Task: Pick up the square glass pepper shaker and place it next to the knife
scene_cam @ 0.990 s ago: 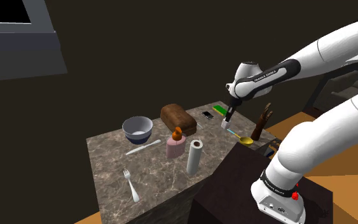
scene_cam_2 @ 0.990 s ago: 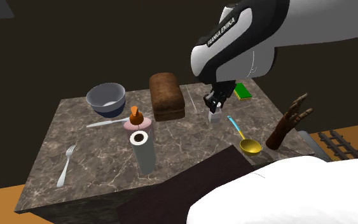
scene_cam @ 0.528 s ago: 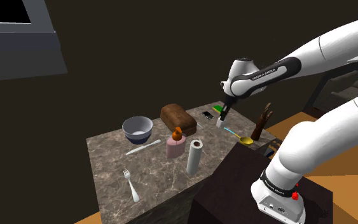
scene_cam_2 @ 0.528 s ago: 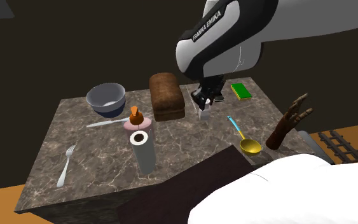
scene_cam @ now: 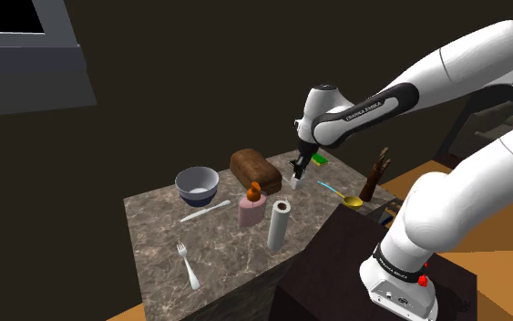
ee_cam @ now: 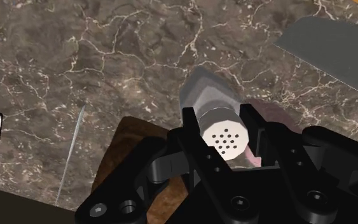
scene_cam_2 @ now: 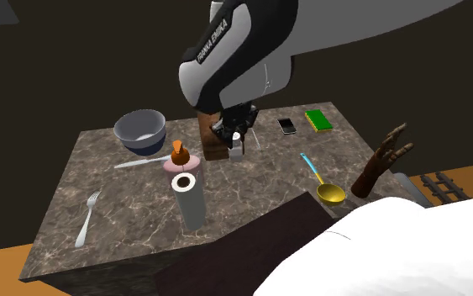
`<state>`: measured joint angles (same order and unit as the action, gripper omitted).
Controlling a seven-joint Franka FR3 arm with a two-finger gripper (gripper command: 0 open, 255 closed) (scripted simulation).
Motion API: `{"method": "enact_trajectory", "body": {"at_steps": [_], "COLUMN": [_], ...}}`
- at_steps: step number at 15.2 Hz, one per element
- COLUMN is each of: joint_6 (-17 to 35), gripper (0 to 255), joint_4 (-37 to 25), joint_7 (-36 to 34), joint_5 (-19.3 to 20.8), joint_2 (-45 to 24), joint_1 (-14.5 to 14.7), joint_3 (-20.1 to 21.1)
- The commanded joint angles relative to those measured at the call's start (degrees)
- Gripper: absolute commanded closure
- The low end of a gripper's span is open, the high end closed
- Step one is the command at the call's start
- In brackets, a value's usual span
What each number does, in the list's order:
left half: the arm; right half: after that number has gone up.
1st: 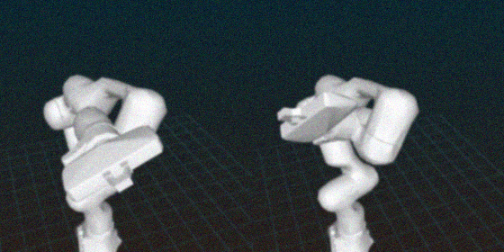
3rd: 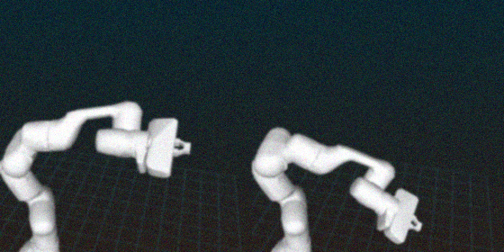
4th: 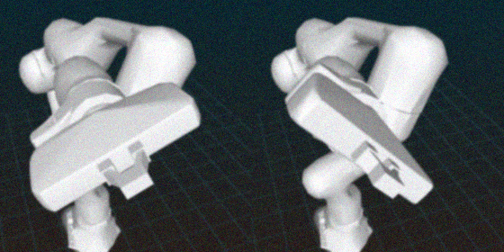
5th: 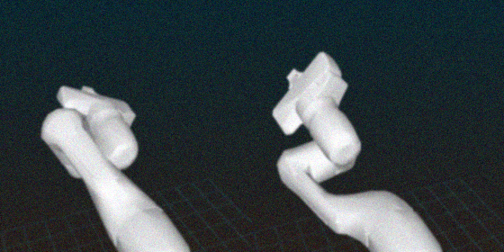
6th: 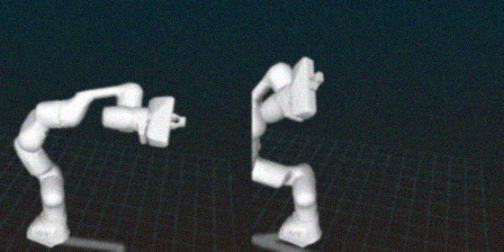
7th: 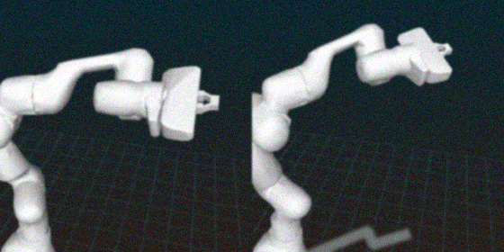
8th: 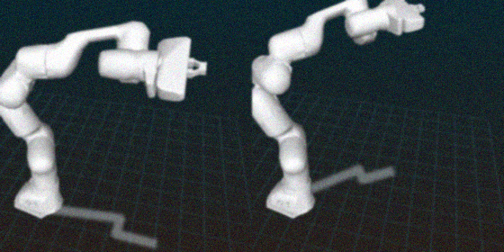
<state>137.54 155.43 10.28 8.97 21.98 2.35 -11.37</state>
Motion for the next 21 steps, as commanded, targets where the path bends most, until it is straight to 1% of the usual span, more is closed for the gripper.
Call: {"method": "enact_trajectory", "body": {"at_steps": [1, 6, 11, 16, 21], "joint_6": [0.2, 0.1, -0.6, -2.1, -4.5], "gripper": [255, 255, 255, 255, 255], "joint_4": [-1.7, -6.4, -12.7, -20.5, -29.8], "joint_7": [-2.8, -9.5, -16.0, -22.2, -28.0], "joint_5": [-1.2, -3.4, -4.5, -4.4, -3.4], "joint_2": [-2.0, -7.0, -13.0, -19.6, -26.9], "joint_1": [1.7, 5.6, 8.7, 11.3, 14.1], "joint_3": [2.0, 6.9, 11.1, 14.7, 17.3]}}
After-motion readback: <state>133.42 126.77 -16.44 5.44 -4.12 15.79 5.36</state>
